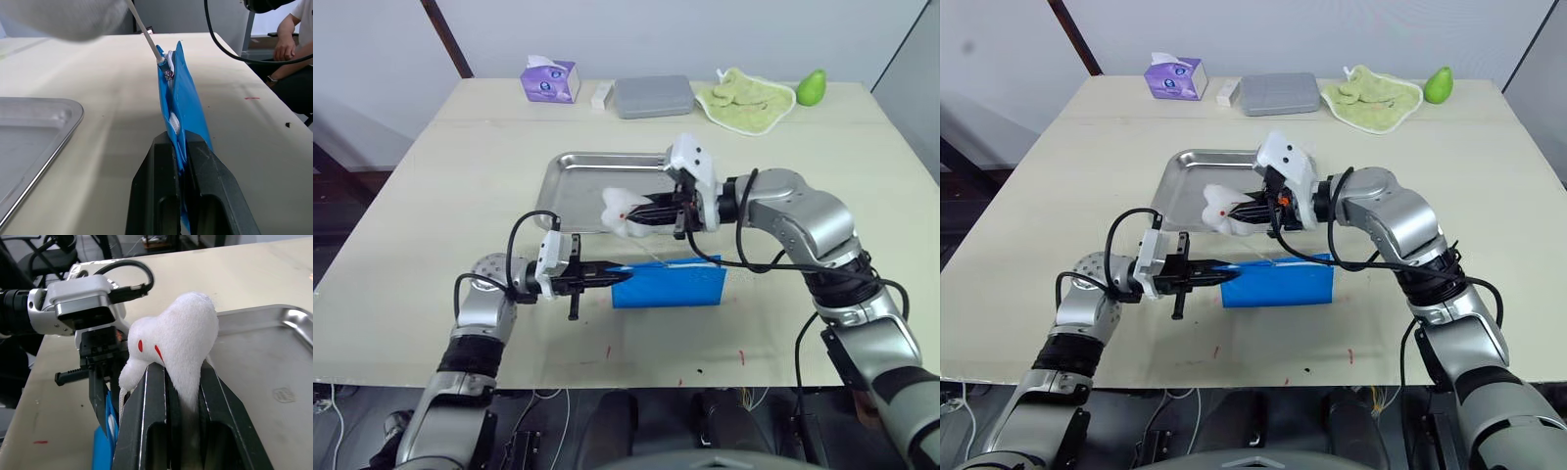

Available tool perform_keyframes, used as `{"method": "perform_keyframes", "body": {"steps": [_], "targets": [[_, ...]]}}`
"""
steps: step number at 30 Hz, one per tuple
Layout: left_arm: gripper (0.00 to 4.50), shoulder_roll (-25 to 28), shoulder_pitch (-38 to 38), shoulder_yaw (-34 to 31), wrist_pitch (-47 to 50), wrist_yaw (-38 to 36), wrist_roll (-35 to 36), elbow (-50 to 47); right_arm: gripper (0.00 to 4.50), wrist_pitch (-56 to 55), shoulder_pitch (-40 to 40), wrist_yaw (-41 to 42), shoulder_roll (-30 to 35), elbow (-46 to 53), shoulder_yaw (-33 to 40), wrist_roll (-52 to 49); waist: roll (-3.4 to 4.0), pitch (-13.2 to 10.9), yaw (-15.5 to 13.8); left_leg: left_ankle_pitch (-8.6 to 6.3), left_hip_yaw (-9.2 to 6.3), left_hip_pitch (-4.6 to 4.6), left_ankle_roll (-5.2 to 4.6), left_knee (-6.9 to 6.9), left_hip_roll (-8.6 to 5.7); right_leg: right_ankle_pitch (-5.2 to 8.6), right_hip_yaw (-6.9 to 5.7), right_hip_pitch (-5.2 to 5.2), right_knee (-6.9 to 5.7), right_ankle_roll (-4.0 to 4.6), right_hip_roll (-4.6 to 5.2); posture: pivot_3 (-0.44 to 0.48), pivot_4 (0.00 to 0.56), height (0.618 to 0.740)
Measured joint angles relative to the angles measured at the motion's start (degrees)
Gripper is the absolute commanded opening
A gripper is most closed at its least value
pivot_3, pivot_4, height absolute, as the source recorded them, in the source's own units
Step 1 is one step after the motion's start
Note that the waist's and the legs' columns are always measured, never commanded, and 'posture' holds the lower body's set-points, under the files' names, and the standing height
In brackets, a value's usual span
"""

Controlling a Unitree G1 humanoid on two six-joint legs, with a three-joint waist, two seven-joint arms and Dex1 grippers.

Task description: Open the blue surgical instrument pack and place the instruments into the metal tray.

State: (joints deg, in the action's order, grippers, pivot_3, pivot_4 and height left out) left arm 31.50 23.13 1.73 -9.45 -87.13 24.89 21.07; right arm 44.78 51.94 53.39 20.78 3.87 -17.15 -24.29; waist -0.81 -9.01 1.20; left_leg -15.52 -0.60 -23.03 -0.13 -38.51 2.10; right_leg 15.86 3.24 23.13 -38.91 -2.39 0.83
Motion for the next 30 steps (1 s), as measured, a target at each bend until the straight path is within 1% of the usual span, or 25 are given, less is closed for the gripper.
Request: {"method": "perform_keyframes", "body": {"steps": [4, 8, 17, 21, 23, 24, 25, 26, 27, 28, 29, 30], "targets": [[0.0, -0.3, 0.5, 0.0, -0.8, 0.1, -0.2, 1.1, 0.03, 0.3, 0.0, 0.0, 0.2, 0.5, 0.1, -0.3, 0.0, 0.0, 0.1, 0.0, 0.0, 0.0, 0.0, 0.01, 0.0, 0.0, 0.0, 0.0, 0.01, 0.0, 0.0, 0.0, 0.15, 0.74], [0.0, -0.9, 1.6, 0.1, -1.2, 0.1, -0.8, 2.6, 0.03, 1.4, -0.6, 0.3, 1.4, 3.0, 0.1, -1.0, 0.0, 0.0, 0.0, 0.0, -0.01, -0.01, 0.0, 0.01, -0.01, 0.0, 0.0, 0.0, 0.01, 0.0, 0.01, 0.0, 0.15, 0.74], [0.0, -1.3, 2.7, 0.2, -1.6, 0.1, -1.7, 4.0, 0.03, 7.0, -7.5, 3.9, 8.6, 15.6, 0.2, -6.7, 0.0, 0.0, -0.1, 0.0, -0.07, -0.01, 0.0, 0.01, 0.0, 0.0, 0.02, 0.0, 0.03, 0.0, 0.01, 0.0, 0.15, 0.74], [0.0, -1.3, 2.9, 0.2, -1.7, -0.1, -1.8, 4.3, 0.03, 7.7, -9.8, 3.9, 9.8, 17.6, -1.9, -6.5, 0.0, 0.0, -0.1, 0.0, -0.06, 0.0, 0.0, 0.01, -0.01, 0.0, 0.02, 0.0, 0.02, -0.01, 0.0, 0.0, 0.15, 0.74], [0.0, -1.3, 2.9, 0.2, -1.7, -0.2, -1.8, 4.4, 1.09, 7.7, -10.0, 3.8, 9.9, 17.6, -2.6, -6.3, 0.0, 0.0, -0.1, 0.0, -0.06, -0.01, 0.0, 0.0, -0.02, 0.0, 0.02, 0.0, 0.02, 0.0, 0.0, 0.0, 0.15, 0.74], [0.0, -1.4, 3.1, 0.4, -1.7, -0.4, -1.8, 4.4, 1.47, 7.6, -10.6, 4.1, 10.1, 17.6, -3.5, -6.1, -0.01, 0.0, -0.1, 0.0, -0.06, -0.01, 0.0, 0.0, -0.01, 0.0, 0.01, -0.01, 0.03, -0.01, 0.0, 0.0, 0.15, 0.74], [0.0, -1.4, 3.1, 0.4, -1.7, -0.5, -1.7, 4.4, 1.94, 7.4, -11.0, 4.5, 10.4, 17.6, -4.4, -5.9, -0.01, 0.0, -0.1, 0.0, -0.06, -0.01, 0.0, 0.0, -0.01, 0.0, 0.02, -0.01, 0.03, -0.01, 0.0, 0.0, 0.15, 0.74], [0.0, -1.4, 3.1, 0.4, -1.7, -0.5, -1.7, 4.4, 2.06, 7.4, -11.1, 4.7, 10.4, 17.6, -4.6, -5.9, -0.01, 0.0, -0.1, 0.0, -0.06, -0.01, 0.0, 0.0, -0.01, 0.0, 0.02, -0.01, 0.03, -0.01, 0.0, 0.0, 0.15, 0.74], [0.0, -1.4, 3.1, 0.4, -1.7, -0.7, -1.7, 4.4, 2.8, 6.1, -11.9, 5.8, 10.7, 17.6, -4.8, -5.8, -0.01, 0.0, -0.1, 0.0, -0.06, -0.01, 0.0, 0.0, -0.02, 0.0, 0.01, -0.01, 0.03, -0.01, 0.0, 0.0, 0.15, 0.74], [0.0, -1.4, 3.1, 0.4, -1.7, -0.7, -1.7, 4.4, 2.93, 5.9, -12.1, 6.0, 10.7, 17.6, -4.8, -5.8, -0.01, 0.0, -0.1, 0.0, -0.06, -0.01, 0.0, 0.0, -0.02, 0.0, 0.01, -0.01, 0.03, -0.01, 0.0, 0.0, 0.15, 0.74], [0.0, -1.4, 3.1, 0.4, -1.7, -0.7, -1.7, 4.4, 3.32, 5.3, -12.4, 6.4, 10.7, 17.6, -4.8, -5.9, -0.01, 0.0, -0.1, 0.0, -0.06, -0.01, 0.0, 0.0, -0.01, 0.0, 0.01, -0.01, 0.03, -0.01, 0.0, 0.0, 0.15, 0.74], [0.0, -1.4, 3.2, 0.4, -1.7, -0.9, -1.6, 4.4, 3.32, 4.5, -12.8, 7.1, 10.8, 17.8, -4.8, -6.1, -0.01, 0.0, -0.1, 0.0, -0.06, -0.01, 0.0, 0.0, -0.01, 0.0, 0.01, -0.01, 0.03, -0.01, 0.0, 0.0, 0.15, 0.74]]}}
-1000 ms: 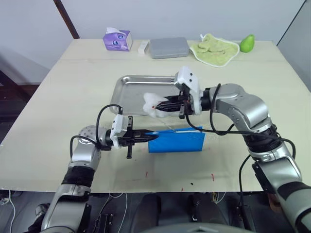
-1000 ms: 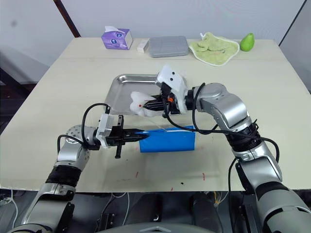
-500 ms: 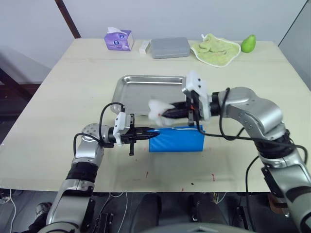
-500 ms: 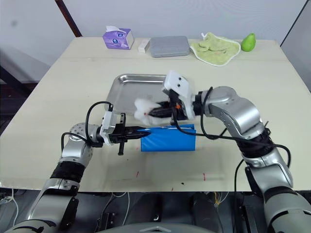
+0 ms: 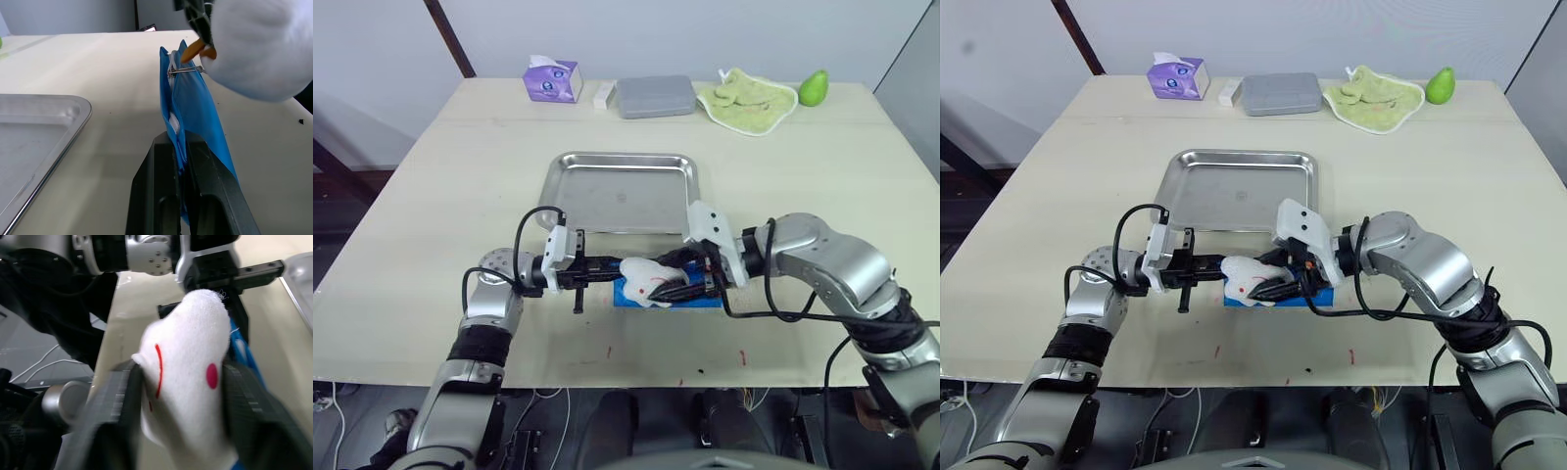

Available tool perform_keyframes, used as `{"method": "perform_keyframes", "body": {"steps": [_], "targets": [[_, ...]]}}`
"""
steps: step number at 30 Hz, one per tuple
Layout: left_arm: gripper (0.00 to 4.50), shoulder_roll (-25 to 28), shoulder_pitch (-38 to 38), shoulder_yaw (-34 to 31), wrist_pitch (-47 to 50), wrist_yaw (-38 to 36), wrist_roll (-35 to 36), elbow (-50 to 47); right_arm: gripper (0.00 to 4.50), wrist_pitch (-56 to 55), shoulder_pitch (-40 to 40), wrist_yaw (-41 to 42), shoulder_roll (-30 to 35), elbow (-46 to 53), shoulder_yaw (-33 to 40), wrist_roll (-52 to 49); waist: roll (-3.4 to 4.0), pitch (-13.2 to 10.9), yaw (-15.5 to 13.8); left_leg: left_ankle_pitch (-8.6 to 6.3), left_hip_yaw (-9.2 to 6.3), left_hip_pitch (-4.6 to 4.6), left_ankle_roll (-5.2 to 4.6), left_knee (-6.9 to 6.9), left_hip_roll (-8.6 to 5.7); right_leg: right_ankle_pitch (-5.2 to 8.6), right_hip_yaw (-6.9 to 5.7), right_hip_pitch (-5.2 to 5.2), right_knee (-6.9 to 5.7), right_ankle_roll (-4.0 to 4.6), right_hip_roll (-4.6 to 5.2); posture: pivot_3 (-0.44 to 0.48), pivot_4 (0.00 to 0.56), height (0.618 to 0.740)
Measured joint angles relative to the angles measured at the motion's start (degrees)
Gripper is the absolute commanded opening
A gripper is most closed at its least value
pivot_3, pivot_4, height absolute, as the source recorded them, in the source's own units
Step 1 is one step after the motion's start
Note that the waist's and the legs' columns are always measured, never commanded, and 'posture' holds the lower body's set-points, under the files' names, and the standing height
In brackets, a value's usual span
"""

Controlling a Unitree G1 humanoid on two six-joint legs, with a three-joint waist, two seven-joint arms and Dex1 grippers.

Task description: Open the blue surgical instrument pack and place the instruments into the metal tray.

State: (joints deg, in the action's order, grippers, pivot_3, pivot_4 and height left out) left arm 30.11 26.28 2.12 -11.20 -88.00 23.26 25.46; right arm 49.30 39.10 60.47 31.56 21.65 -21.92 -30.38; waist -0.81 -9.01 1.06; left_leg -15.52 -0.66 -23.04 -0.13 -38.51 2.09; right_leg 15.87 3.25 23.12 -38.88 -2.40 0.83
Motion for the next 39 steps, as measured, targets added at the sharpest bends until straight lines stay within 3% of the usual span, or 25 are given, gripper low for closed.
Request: {"method": "perform_keyframes", "body": {"steps": [7, 11, 21, 26, 33, 39], "targets": [[0.0, 0.0, 0.0, 0.0, -0.5, -0.5, 0.6, 0.0, 3.32, -2.8, -2.7, 0.6, 0.7, 2.1, 3.6, -1.7, 0.0, 0.0, -0.1, 0.0, -0.01, 0.0, 0.0, -0.01, 0.0, 0.0, 0.01, 0.0, 0.0, 0.0, 0.0, 0.0, 0.15, 0.74], [0.0, -0.3, 0.0, 0.1, -1.1, -0.6, 0.6, -0.1, 4.46, -3.4, -5.0, 0.4, 1.9, 2.9, 8.7, -4.3, 0.0, 0.0, -0.3, 0.0, 0.0, -0.02, 0.0, -0.01, -0.01, 0.0, -0.01, -0.01, 0.02, 0.0, 0.01, 0.0, 0.15, 0.74], [0.0, -0.4, -0.5, -0.1, -2.5, -0.7, 1.2, -0.3, 4.46, -8.8, -17.4, -0.1, 7.6, 3.5, 19.2, -4.9, -0.03, 0.0, -0.2, 0.0, 0.06, -0.04, 0.0, -0.01, -0.02, 0.0, -0.01, -0.02, 0.03, -0.01, -0.02, 0.0, 0.15, 0.74], [0.0, 0.1, -0.8, -0.2, -3.6, -0.6, 1.1, -1.4, 4.46, -17.6, -28.9, -0.6, 6.8, -0.8, 25.2, -2.9, -0.04, 0.0, -0.3, 0.0, 0.17, -0.02, 0.0, -0.02, -0.04, 0.0, 0.03, -0.04, 0.01, -0.01, -0.02, 0.0, 0.15, 0.74], [0.0, 0.5, -1.4, -0.3, -4.3, -0.6, 1.3, -2.5, 4.46, -19.9, -30.7, 3.4, 10.7, -2.9, 29.0, -4.3, -0.05, 0.0, -0.2, 0.0, 0.17, 0.02, 0.0, -0.01, -0.03, 0.0, 0.1, -0.04, 0.03, -0.01, -0.06, 0.0, 0.15, 0.74], [0.0, 0.9, -2.1, -0.3, -4.3, -0.7, 1.5, -3.7, 4.46, -22.9, -28.7, 3.7, 7.6, -4.6, 25.1, -2.4, -0.05, 0.0, -0.1, 0.0, 0.18, 0.04, 0.0, -0.01, -0.01, 0.0, 0.14, -0.04, 0.01, -0.01, -0.11, 0.0, 0.15, 0.74]]}}
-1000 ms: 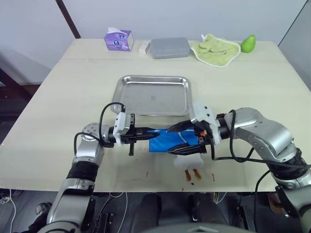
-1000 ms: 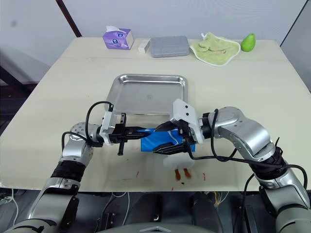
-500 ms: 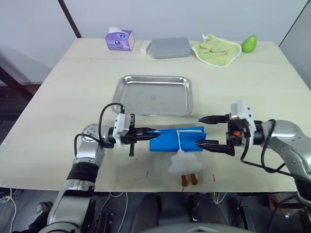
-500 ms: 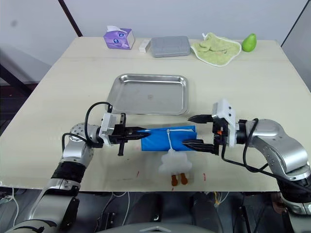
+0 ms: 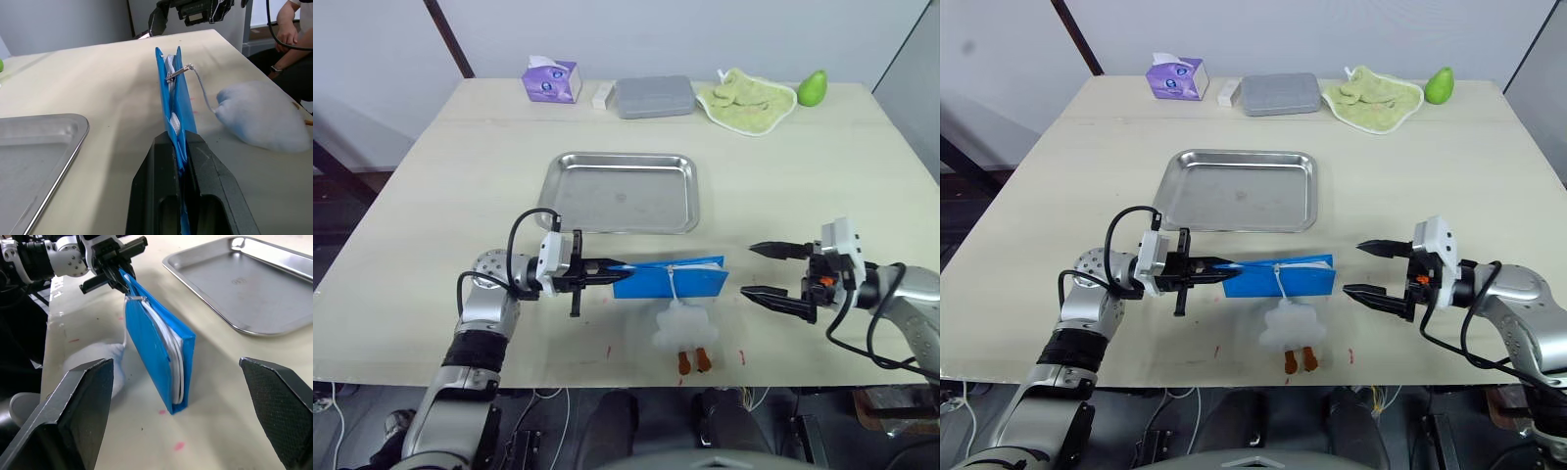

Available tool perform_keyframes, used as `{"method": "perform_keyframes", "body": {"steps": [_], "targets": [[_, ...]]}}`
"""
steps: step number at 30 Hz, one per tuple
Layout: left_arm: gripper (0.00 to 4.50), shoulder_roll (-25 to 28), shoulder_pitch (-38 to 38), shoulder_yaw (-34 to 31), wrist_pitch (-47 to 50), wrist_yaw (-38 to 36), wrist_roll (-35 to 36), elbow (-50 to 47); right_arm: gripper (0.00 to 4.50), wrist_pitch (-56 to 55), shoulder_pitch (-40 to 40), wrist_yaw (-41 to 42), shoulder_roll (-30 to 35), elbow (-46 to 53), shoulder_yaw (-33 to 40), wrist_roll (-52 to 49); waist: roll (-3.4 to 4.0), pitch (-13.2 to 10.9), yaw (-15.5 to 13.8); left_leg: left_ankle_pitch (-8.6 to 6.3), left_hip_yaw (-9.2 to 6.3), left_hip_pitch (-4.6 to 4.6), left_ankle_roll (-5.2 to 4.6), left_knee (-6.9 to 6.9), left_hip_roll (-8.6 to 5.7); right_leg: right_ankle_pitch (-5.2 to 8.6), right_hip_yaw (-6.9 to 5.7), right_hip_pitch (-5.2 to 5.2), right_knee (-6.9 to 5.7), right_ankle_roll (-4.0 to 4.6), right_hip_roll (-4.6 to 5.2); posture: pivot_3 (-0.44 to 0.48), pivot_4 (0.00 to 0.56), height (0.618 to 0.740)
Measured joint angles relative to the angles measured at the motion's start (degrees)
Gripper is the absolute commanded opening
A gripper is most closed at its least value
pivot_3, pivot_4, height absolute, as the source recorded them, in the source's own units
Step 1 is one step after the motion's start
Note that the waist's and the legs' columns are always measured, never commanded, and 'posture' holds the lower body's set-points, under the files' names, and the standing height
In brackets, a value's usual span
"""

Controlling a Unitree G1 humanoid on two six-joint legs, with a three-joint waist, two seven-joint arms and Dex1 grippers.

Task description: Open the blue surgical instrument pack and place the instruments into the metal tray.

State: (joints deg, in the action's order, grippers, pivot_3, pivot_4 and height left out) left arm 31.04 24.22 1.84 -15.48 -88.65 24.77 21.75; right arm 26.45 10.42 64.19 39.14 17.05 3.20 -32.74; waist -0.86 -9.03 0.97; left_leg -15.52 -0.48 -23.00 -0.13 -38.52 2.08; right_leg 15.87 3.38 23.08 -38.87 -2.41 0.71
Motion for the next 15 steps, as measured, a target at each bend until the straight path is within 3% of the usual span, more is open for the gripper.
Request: {"method": "perform_keyframes", "body": {"steps": [15], "targets": [[0.0, 0.6, -0.5, 0.3, 0.1, 0.0, 0.2, -0.9, 4.46, -6.7, 6.1, 1.7, -6.0, -10.0, -8.5, 5.6, 0.0, 0.0, -0.2, 0.0, -0.01, -0.01, 0.0, -0.02, 0.0, 0.0, -0.02, 0.0, -0.01, 0.01, 0.02, 0.0, 0.15, 0.74]]}}
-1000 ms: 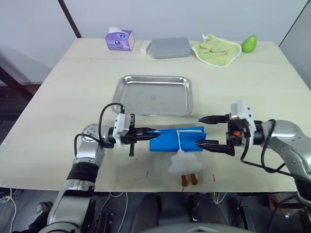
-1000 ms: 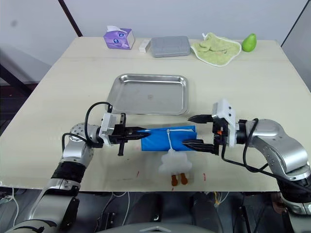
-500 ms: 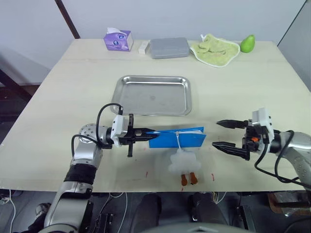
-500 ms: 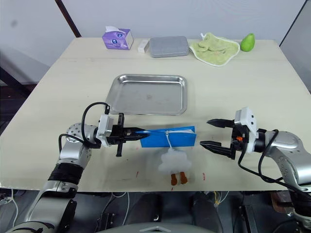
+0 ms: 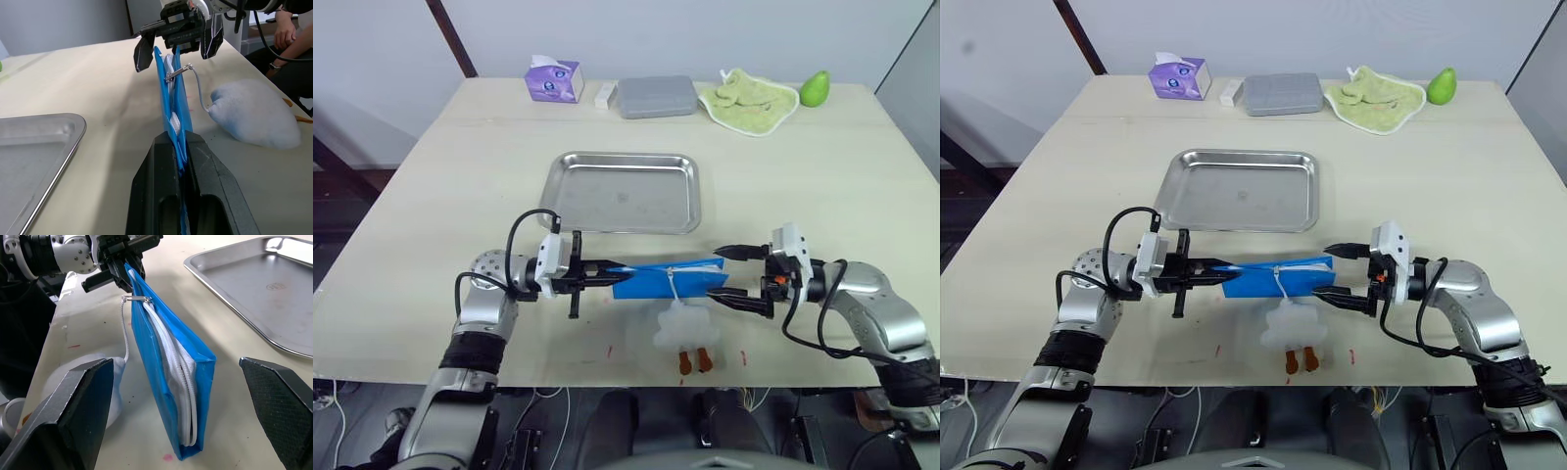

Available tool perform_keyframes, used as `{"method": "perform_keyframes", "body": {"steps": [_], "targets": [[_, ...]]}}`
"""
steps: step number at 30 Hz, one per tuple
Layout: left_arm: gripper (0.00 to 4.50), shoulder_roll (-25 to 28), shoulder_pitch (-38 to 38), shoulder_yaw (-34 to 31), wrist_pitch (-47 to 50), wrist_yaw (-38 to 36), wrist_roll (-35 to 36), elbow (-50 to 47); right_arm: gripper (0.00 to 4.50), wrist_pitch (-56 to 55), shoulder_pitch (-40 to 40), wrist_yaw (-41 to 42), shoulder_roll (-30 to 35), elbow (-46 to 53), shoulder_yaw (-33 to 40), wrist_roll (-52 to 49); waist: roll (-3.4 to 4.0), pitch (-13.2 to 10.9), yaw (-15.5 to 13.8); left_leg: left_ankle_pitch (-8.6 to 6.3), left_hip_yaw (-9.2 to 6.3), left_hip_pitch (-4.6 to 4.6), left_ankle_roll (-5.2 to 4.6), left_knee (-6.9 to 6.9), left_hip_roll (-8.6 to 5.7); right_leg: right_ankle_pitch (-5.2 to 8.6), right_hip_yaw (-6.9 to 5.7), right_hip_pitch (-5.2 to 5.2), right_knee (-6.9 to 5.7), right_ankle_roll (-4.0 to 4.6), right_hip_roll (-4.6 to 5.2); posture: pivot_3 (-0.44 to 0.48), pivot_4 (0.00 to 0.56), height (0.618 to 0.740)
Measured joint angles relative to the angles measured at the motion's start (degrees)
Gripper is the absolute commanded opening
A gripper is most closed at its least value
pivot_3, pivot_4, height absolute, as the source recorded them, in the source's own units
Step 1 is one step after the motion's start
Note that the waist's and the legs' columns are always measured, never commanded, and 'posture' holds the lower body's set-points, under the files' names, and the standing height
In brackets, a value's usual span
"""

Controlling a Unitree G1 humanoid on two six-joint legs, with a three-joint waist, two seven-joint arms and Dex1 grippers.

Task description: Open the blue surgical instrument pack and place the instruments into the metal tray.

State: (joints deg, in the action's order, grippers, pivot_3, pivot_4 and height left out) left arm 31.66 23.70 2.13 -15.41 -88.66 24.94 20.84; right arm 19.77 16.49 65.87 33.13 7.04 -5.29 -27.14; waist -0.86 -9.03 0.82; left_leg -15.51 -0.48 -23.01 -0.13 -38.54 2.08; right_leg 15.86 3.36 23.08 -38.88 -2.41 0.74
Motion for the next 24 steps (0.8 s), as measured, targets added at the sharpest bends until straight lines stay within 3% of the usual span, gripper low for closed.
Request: {"method": "perform_keyframes", "body": {"steps": [4, 7, 11, 14, 15, 22, 24], "targets": [[0.0, 0.0, 0.0, 0.0, 0.1, 0.0, 0.0, -0.1, 4.46, -0.7, 0.9, 0.2, -0.9, -1.8, -0.7, 0.4, 0.0, 0.0, 0.0, 0.0, 0.0, 0.01, 0.0, 0.0, 0.0, 0.0, 0.0, 0.0, -0.01, 0.0, 0.0, 0.0, 0.15, 0.74], [0.0, 0.1, 0.0, 0.0, 0.3, 0.0, 0.0, -0.1, 3.82, -1.7, 1.5, 0.4, -1.5, -3.2, -1.2, 1.0, 0.0, 0.0, 0.0, 0.0, 0.0, 0.01, 0.0, 0.0, 0.0, 0.0, 0.0, 0.0, -0.01, 0.0, 0.0, 0.0, 0.15, 0.74], [0.0, 0.1, 0.0, 0.0, 0.4, 0.0, 0.0, -0.1, 2.0, -3.1, 2.3, 0.6, -2.5, -3.9, -1.7, 2.2, 0.0, 0.0, 0.0, 0.0, 0.0, 0.01, 0.0, 0.0, 0.0, 0.0, 0.0, 0.0, -0.02, 0.0, 0.0, 0.0, 0.15, 0.74], [0.0, 0.1, 0.0, 0.0, 0.6, 0.1, 0.0, -0.1, 0.26, -3.8, 2.4, 1.3, -2.8, -4.0, -2.1, 2.5, 0.0, 0.0, 0.0, 0.0, 0.0, 0.01, 0.0, 0.0, 0.0, 0.0, 0.0, 0.0, -0.02, 0.0, 0.0, 0.0, 0.15, 0.74], [0.0, 0.2, 0.0, -0.1, 0.6, 0.1, 0.0, -0.1, 0.05, -4.0, 2.4, 1.4, -2.8, -4.0, -2.2, 2.5, 0.0, 0.0, 0.0, 0.0, 0.0, 0.01, 0.0, 0.0, 0.0, 0.0, 0.0, 0.0, -0.02, 0.0, 0.0, 0.0, 0.15, 0.74], [0.0, 0.4, 0.0, -0.1, 4.5, 0.3, 1.1, -0.6, 0.05, -4.4, 2.4, 1.5, -2.8, -4.1, -2.2, 2.6, 0.0, 0.0, 0.0, 0.0, -0.02, 0.01, 0.0, 0.0, 0.0, 0.0, 0.0, 0.0, -0.03, 0.0, 0.0, 0.0, 0.15, 0.74], [0.73, 1.0, -0.3, -0.2, 8.0, 0.7, 2.1, -2.4, 0.0, -4.9, 2.4, 1.5, -2.8, -4.1, -2.2, 2.5, 0.0, 0.0, 0.1, 0.0, -0.05, 0.01, 0.0, 0.0, 0.01, 0.0, 0.0, 0.0, -0.03, 0.0, 0.0, 0.0, 0.15, 0.74]]}}
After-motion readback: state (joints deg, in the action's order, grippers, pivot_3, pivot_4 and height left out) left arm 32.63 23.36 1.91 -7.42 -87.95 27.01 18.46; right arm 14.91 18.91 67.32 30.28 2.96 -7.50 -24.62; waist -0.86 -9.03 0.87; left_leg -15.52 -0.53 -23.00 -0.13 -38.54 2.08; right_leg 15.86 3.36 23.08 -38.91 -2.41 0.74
